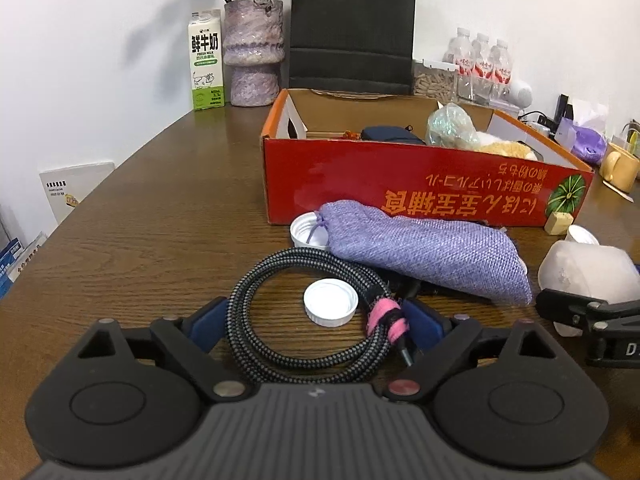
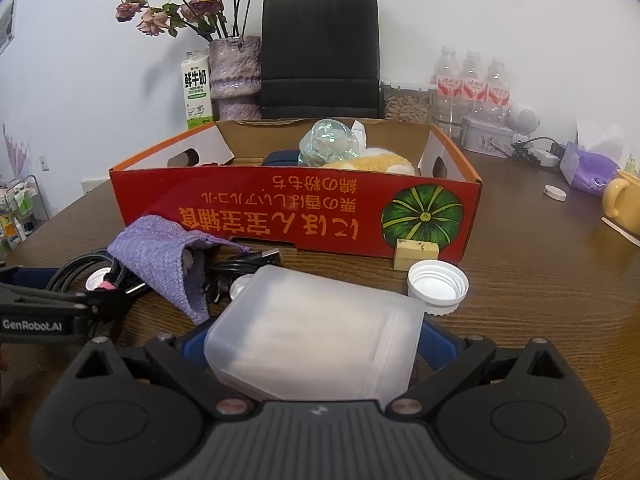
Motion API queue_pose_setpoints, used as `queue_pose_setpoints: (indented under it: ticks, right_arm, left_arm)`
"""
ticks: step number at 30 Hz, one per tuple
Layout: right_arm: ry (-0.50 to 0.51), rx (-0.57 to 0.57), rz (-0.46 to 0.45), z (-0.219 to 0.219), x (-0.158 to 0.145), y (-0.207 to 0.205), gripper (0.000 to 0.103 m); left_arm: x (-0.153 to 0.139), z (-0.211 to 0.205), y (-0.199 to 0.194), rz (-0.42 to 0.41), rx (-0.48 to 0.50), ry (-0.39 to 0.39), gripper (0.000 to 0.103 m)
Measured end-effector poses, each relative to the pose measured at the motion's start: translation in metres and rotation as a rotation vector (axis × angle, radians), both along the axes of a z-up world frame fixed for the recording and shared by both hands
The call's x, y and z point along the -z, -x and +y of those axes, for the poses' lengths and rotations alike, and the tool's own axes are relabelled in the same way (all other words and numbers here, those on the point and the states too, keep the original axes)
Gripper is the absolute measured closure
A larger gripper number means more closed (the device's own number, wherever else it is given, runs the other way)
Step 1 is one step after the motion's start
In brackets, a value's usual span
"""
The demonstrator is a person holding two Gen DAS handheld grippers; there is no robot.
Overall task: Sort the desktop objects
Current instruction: 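Lift the cable and plastic box with both grippers toward the cardboard box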
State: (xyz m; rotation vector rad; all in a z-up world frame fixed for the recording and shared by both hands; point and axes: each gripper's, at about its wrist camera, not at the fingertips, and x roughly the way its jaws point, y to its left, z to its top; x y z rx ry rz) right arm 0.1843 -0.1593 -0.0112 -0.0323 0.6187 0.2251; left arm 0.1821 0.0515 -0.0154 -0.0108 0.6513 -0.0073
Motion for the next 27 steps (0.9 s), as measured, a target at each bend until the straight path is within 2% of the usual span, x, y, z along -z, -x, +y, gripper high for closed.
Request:
queue_pose_setpoints:
  ticks: [13,19,27]
  right_arm:
    - [-0.027,0.002,-0.064,-0.004,-0.005,0.009,0.004]
    - [-0.056,0.003,-0.076,-0.009,-0.011,0.012,0.004]
    - [-0.081,0.009,-0.167,-0.017,-0.041,0.006,0.004]
  left_arm:
    - [-0.017,0.006,0.022,-0.065,-0.002,0.008,0.011]
    - [-0.039,0.009,0.032,-0.129,0.004,0.028,0.011]
    - [-0.073,-0.005,0.021,-0.227,0.041,0.03,0.01]
